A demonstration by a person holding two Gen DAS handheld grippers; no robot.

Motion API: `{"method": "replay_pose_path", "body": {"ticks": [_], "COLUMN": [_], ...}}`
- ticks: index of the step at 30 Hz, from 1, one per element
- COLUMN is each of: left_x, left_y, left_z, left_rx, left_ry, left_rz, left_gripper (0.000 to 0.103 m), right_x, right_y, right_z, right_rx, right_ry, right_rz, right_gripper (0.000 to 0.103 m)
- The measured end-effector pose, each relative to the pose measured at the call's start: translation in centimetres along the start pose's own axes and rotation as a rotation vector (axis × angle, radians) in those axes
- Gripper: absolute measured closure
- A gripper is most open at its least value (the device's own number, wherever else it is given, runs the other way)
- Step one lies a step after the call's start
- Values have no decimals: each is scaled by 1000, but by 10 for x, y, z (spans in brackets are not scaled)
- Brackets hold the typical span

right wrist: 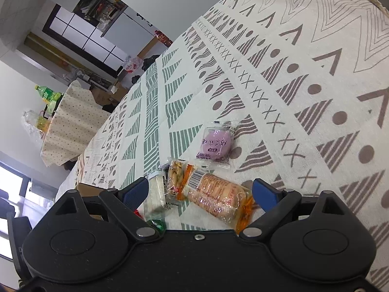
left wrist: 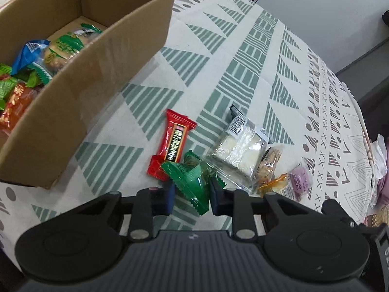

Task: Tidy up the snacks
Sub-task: 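Lower the left gripper to the green candy while the right approaches the orange-ended cracker pack, then grasp the green candy with the left gripper while the right grasps the cracker pack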

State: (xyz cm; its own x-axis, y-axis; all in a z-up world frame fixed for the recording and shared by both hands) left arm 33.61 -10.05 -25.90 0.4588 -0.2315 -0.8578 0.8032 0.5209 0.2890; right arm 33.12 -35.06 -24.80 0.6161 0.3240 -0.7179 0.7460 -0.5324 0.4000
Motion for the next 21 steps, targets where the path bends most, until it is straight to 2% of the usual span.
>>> {"method": "replay_pose_path", "body": {"ticks": [12, 17, 21], "left_x": [-24, -37, -46], "left_y": [-5, -6, -8], "left_z": [-6, -8, -13], "left_rx": [4, 3, 0], "left_ry": [-15, -26, -28], "left_rz": [17, 32, 42], "left_gripper": [76, 76, 76], "right_x": [14, 25, 26], "right_y": [0, -12, -25], "right_z": [-13, -10, -15], "right_rx": [-52, -58, -132], "right_ry": [-8, -44, -89], "right_rz": [22, -44, -83], "right_gripper": [12, 13, 17]}}
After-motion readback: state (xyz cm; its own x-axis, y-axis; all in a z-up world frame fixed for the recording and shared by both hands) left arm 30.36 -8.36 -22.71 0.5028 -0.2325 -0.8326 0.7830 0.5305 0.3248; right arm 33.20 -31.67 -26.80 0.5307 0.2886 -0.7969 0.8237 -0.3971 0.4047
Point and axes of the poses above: each gripper's, at about its wrist camera, not at the fingertips, and x roughly the way its jaws point, z to its right, y to its top, the point moved 5 cm from there along x, roughly the way its jaws point, and after that the axes turned 6 degrees about -y, right-handed, at the moved point
